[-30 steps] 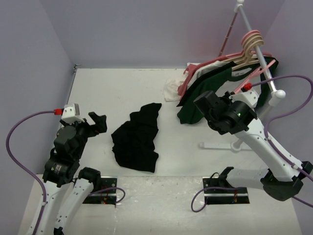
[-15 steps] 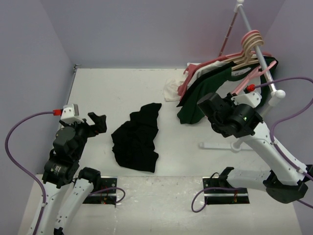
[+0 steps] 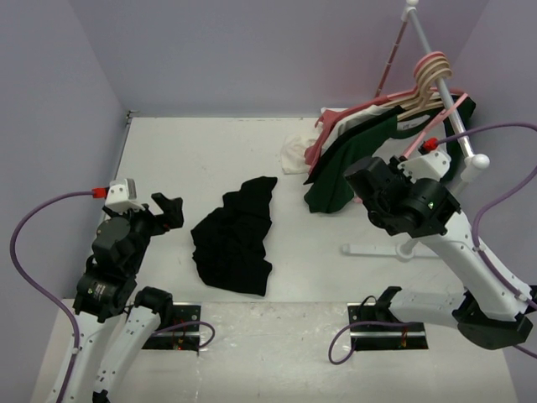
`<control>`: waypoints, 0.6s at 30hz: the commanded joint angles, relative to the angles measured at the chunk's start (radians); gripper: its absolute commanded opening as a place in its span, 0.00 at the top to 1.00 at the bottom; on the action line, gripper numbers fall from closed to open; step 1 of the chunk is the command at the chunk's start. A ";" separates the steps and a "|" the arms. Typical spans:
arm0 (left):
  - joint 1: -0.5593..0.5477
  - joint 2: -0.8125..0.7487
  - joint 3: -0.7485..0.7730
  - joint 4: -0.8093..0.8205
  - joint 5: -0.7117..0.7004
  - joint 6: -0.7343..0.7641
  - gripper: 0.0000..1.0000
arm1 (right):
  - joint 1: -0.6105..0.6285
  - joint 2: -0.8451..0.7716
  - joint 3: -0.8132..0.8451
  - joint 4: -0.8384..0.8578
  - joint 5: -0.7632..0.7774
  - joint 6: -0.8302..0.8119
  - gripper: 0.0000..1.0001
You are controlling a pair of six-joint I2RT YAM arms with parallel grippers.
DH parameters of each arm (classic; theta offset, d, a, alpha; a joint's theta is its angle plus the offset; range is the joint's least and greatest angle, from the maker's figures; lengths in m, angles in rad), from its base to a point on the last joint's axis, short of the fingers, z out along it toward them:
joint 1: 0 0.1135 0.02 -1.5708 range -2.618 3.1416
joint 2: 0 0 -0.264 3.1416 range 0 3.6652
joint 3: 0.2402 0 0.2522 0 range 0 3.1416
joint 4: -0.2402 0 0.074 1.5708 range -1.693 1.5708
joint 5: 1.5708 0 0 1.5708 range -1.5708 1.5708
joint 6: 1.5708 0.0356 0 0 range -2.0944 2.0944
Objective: Place the t-shirt on the hanger
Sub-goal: Pick up the hanger from the clothesline.
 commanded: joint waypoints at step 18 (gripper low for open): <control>-0.006 0.001 -0.006 0.048 0.009 0.003 0.00 | 0.036 -0.213 -0.092 -0.092 -0.141 -0.227 1.00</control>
